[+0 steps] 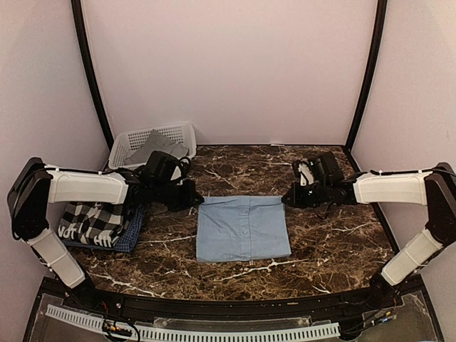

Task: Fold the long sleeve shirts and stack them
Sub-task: Fold the 2/3-rectangle-folded shirt at the center of the board.

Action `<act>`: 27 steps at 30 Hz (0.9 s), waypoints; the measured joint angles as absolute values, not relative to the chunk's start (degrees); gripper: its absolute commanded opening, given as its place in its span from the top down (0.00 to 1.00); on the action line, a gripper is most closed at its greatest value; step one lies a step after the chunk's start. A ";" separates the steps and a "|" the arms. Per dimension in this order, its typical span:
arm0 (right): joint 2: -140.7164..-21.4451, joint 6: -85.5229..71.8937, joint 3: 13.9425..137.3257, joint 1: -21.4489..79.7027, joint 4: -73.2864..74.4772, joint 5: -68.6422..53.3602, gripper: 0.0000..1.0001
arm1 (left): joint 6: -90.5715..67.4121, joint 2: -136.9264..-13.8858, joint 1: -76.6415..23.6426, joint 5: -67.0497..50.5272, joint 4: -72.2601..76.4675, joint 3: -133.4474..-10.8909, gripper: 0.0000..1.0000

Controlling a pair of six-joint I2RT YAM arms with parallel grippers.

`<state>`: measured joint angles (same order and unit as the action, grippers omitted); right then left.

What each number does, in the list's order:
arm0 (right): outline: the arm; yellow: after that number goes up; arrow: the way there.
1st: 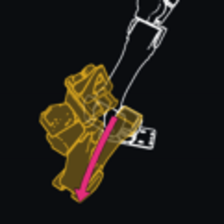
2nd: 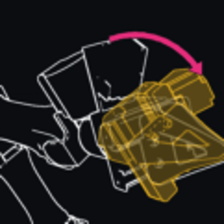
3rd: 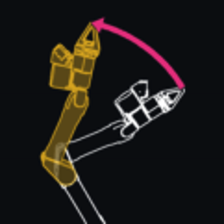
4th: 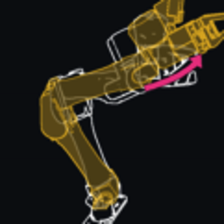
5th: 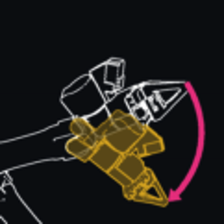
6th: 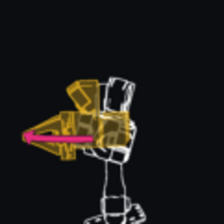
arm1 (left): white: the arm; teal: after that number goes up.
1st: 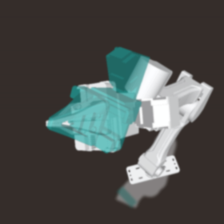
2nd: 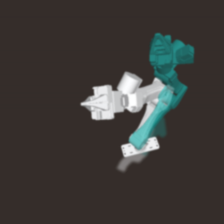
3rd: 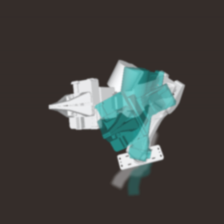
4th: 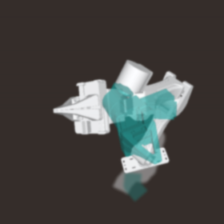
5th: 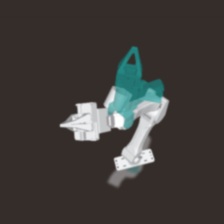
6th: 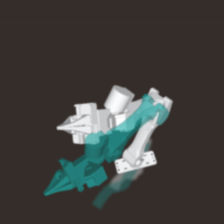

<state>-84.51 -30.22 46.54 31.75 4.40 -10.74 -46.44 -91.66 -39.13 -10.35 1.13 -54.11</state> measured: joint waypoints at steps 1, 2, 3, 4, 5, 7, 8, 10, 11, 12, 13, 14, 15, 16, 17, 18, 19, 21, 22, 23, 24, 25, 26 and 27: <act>-85.76 -29.93 47.42 31.03 4.19 -10.83 1.00 | -46.09 -92.25 -38.57 -10.28 1.26 -54.98 1.00; -87.13 -29.52 48.42 30.55 3.88 -10.98 1.00 | -45.65 -93.30 -37.76 -10.35 1.34 -56.18 1.00; -88.36 -29.19 49.41 30.17 3.68 -11.14 1.00 | -45.21 -94.56 -37.01 -10.39 1.58 -57.34 1.00; -89.93 -28.82 50.65 29.69 3.20 -11.33 1.00 | -44.77 -96.05 -36.23 -10.48 1.67 -58.52 1.00; -91.55 -28.42 51.92 29.21 2.76 -11.57 1.00 | -44.31 -97.27 -35.68 -10.48 1.72 -59.40 1.00; -94.63 -27.77 54.24 28.25 1.87 -12.23 1.00 | -43.31 -100.77 -34.48 -10.50 1.69 -61.78 0.96; -96.18 -27.42 55.33 27.73 1.50 -12.58 0.95 | -42.85 -102.48 -33.95 -10.55 1.67 -62.85 0.91; -99.13 -26.79 57.49 26.81 1.32 -12.93 0.77 | -41.87 -105.45 -33.15 -10.39 1.34 -65.04 0.73; -100.42 -26.50 58.43 26.26 1.45 -12.78 0.70 | -41.19 -106.72 -32.62 -9.96 0.73 -66.28 0.65; -101.47 -26.09 59.37 25.61 1.83 -12.43 0.64 | -40.82 -107.81 -32.01 -9.63 0.10 -67.48 0.61; -102.10 -26.09 60.01 25.21 2.33 -12.08 0.58 | -40.10 -108.44 -31.57 -8.95 -0.40 -68.38 0.53; -102.43 -25.41 60.66 24.77 3.07 -11.75 0.54 | -39.86 -108.95 -31.20 -8.51 -1.41 -69.49 0.50; -102.43 -25.15 61.10 24.40 3.60 -11.42 0.52 | -39.22 -109.10 -30.81 -7.88 -2.28 -70.52 0.47; -102.26 -24.69 61.60 24.18 4.10 -10.98 0.51 | -38.96 -109.12 -30.44 -7.29 -3.38 -71.55 0.46; -102.08 -24.25 62.13 24.18 4.58 -10.41 0.51 | -38.59 -108.92 -30.20 -6.63 -3.90 -72.44 0.47; -101.78 -23.94 62.54 24.32 5.15 -10.04 0.52 | -38.33 -108.71 -30.11 -6.11 -4.29 -73.08 0.47; -101.32 -23.77 62.89 24.60 5.78 -9.61 0.54 | -38.11 -108.20 -30.11 -5.69 -4.56 -73.21 0.48; -99.96 -23.18 63.00 25.47 6.85 -8.82 0.59 | -37.95 -106.80 -30.50 -5.19 -5.80 -72.95 0.50; -99.24 -22.92 63.00 26.20 7.33 -8.56 0.61 | -37.87 -105.62 -30.79 -5.04 -6.46 -72.51 0.52; -98.72 -22.57 63.00 26.96 7.64 -8.14 0.64 | -37.87 -104.99 -31.18 -4.99 -6.81 -72.34 0.53; -98.19 -22.50 63.02 28.01 7.86 -7.62 0.67 | -37.87 -103.98 -31.81 -5.04 -7.07 -71.94 0.56; -97.89 -22.37 63.02 28.95 7.94 -7.42 0.70 | -37.87 -103.26 -32.27 -5.15 -7.29 -71.70 0.58; -97.78 -22.41 63.05 29.85 7.99 -7.22 0.73 | -37.91 -102.45 -33.12 -5.39 -7.44 -71.44 0.61; -97.80 -22.52 63.05 30.74 8.01 -7.16 0.77 | -37.98 -102.00 -33.93 -5.76 -7.44 -71.29 0.63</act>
<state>-97.80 -22.52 63.05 30.74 8.01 -7.16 -37.98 -102.00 -33.93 -5.76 -7.44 -71.29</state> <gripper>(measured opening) 0.313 0.429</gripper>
